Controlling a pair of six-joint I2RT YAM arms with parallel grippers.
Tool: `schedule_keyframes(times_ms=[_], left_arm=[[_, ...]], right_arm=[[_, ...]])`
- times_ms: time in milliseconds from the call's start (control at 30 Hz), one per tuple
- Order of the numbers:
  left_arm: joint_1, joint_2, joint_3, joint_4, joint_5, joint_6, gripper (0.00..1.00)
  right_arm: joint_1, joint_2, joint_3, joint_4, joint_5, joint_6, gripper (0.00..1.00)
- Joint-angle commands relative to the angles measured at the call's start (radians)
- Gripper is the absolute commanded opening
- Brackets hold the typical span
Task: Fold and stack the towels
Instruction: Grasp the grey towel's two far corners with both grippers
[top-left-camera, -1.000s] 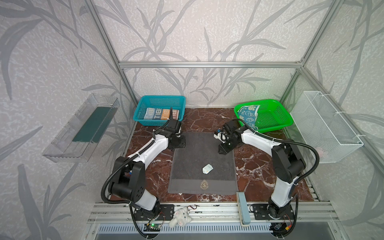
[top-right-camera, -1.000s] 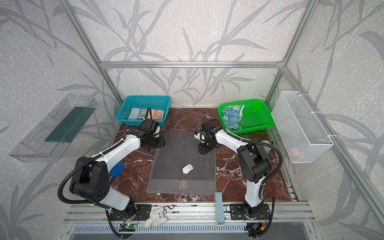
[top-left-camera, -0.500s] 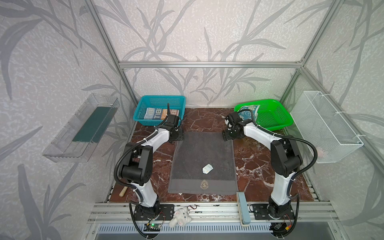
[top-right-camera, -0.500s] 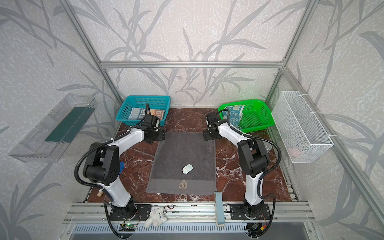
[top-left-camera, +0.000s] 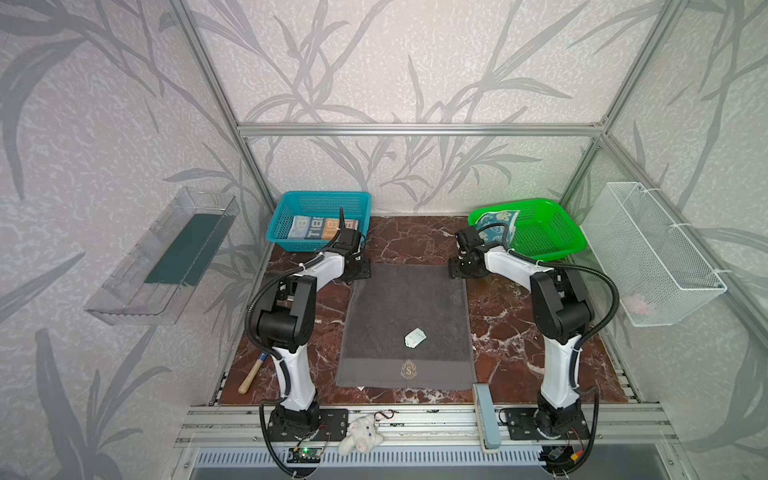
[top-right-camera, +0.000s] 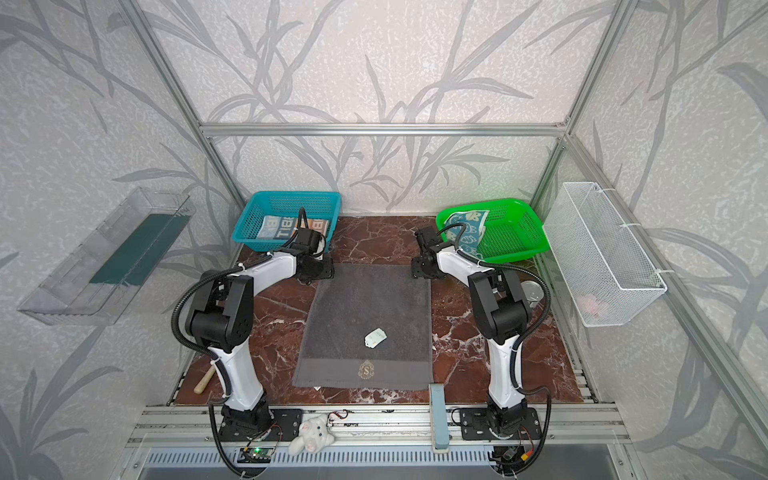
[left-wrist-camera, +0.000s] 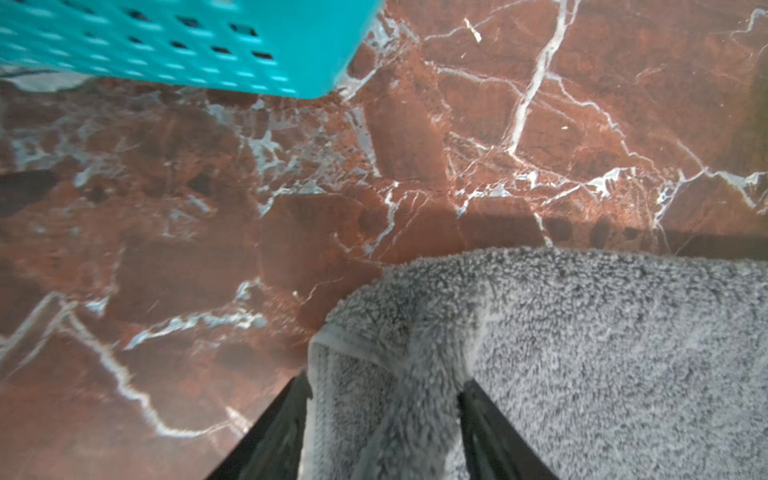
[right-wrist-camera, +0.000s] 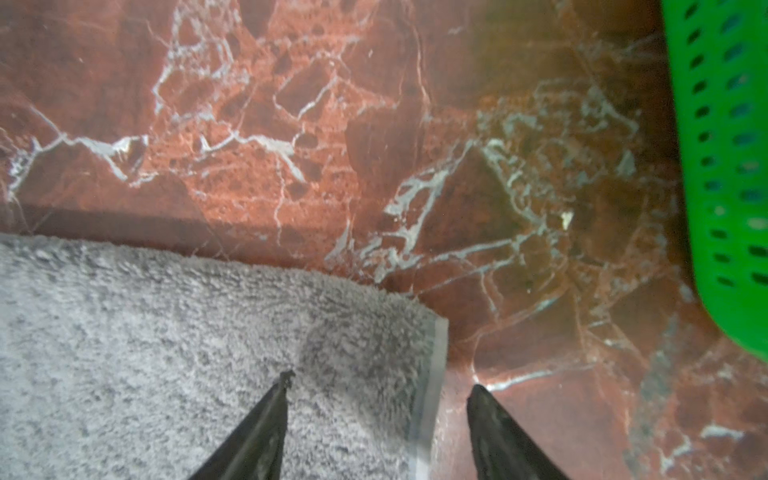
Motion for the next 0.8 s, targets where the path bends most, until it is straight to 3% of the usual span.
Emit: schedule_keyframes(times_ms=[0, 367, 533, 633, 767], left_arm=[[0.005, 0.006, 0.027, 0.027, 0.040, -0.017, 0.54], [0.007, 0.016, 0.044, 0.034, 0.066, -0.030, 0.31], [0.007, 0.019, 0.052, 0.006, 0.077, -0.034, 0.30], [0.007, -0.003, 0.035, -0.013, 0.055, -0.029, 0.43], [0.014, -0.015, 0.011, -0.006, 0.021, -0.031, 0.59]], right_arm=[[-0.014, 0.041, 0.041, 0.035, -0.016, 0.017, 0.63], [-0.033, 0.096, 0.080, 0.029, -0.104, 0.024, 0.32], [-0.033, 0.089, 0.085, 0.032, -0.107, 0.007, 0.24], [-0.033, 0.092, 0.092, 0.020, -0.099, -0.004, 0.26], [-0.033, 0.104, 0.105, -0.002, -0.060, -0.004, 0.48]])
